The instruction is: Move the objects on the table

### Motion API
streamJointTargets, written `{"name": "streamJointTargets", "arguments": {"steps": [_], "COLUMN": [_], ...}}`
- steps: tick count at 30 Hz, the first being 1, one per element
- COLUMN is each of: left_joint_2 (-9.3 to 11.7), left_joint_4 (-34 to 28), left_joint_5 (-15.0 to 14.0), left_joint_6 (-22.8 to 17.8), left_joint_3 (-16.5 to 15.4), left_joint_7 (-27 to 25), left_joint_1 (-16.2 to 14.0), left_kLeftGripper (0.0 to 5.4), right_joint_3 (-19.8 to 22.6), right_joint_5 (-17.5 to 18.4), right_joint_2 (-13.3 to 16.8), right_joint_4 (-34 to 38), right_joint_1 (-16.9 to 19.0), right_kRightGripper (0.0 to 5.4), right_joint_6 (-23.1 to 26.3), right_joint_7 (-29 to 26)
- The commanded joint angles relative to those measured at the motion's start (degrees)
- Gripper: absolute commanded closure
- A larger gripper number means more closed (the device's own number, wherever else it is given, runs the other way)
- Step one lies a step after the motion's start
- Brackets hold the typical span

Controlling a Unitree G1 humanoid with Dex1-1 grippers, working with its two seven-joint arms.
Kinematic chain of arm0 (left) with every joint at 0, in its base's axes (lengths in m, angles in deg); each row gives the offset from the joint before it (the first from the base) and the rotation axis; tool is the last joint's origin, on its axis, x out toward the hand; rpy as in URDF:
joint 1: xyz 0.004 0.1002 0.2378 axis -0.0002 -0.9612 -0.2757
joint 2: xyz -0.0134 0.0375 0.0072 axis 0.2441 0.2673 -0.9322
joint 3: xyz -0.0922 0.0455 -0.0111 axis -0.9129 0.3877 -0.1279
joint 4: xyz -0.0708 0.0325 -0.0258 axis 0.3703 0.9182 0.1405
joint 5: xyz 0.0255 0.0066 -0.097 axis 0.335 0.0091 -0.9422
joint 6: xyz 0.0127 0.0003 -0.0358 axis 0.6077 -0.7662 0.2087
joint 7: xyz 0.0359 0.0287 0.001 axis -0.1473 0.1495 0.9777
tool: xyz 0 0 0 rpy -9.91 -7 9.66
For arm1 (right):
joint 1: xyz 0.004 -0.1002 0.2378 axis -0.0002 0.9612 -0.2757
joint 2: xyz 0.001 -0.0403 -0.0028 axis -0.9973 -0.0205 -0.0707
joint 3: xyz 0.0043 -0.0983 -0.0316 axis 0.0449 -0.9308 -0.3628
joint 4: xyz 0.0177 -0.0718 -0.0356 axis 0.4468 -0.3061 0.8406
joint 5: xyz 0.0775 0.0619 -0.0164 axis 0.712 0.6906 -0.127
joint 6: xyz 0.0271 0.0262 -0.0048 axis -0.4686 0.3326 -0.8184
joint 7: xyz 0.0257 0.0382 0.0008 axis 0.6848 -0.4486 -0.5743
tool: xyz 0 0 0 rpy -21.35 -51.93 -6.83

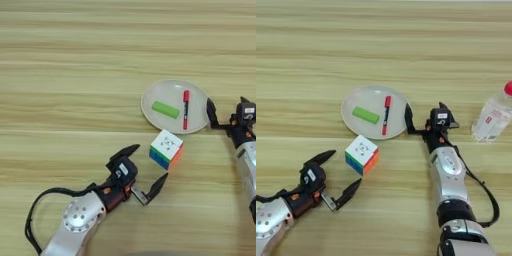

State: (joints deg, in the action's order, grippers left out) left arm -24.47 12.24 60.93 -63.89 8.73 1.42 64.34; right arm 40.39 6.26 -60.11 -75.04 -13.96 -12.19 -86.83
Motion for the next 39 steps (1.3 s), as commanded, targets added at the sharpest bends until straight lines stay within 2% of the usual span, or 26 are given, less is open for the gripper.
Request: {"name": "streamJointTargets", "arguments": {"steps": [1, 8, 26, 32, 39], "left_joint_2": [-0.8, -2.2, -3.7, -5.2, -6.9], "left_joint_4": [1.3, 4.7, 7.6, 9.7, 13.7], "left_joint_5": [1.7, 4.3, 6.4, 6.8, 6.6], "left_joint_6": [0.0, 0.1, 1.3, 1.0, 1.7], "left_joint_3": [0.2, 0.9, 2.8, 2.3, 0.1], "left_joint_7": [1.1, 2.8, 3.3, 4.7, 7.1], "left_joint_1": [1.6, 4.3, 5.8, 7.5, 10.5], "left_kLeftGripper": [0.00, 0.00, 0.00, 0.00, 0.00], "right_joint_3": [-0.3, -0.3, -0.4, -0.5, -0.7], "right_joint_5": [-0.2, -0.1, -0.2, -0.2, -0.2], "right_joint_2": [-0.4, -0.4, -0.6, -0.7, -0.7], "right_joint_4": [0.6, 1.1, 1.6, 1.7, 2.2], "right_joint_1": [-0.8, -0.5, -0.3, -0.3, 0.0], "right_kRightGripper": [0.04, 0.04, 0.04, 0.04, 0.04], "right_joint_6": [0.4, 0.5, 0.8, 0.8, 1.0], "right_joint_7": [0.5, 0.5, 0.6, 0.7, 0.8]}}
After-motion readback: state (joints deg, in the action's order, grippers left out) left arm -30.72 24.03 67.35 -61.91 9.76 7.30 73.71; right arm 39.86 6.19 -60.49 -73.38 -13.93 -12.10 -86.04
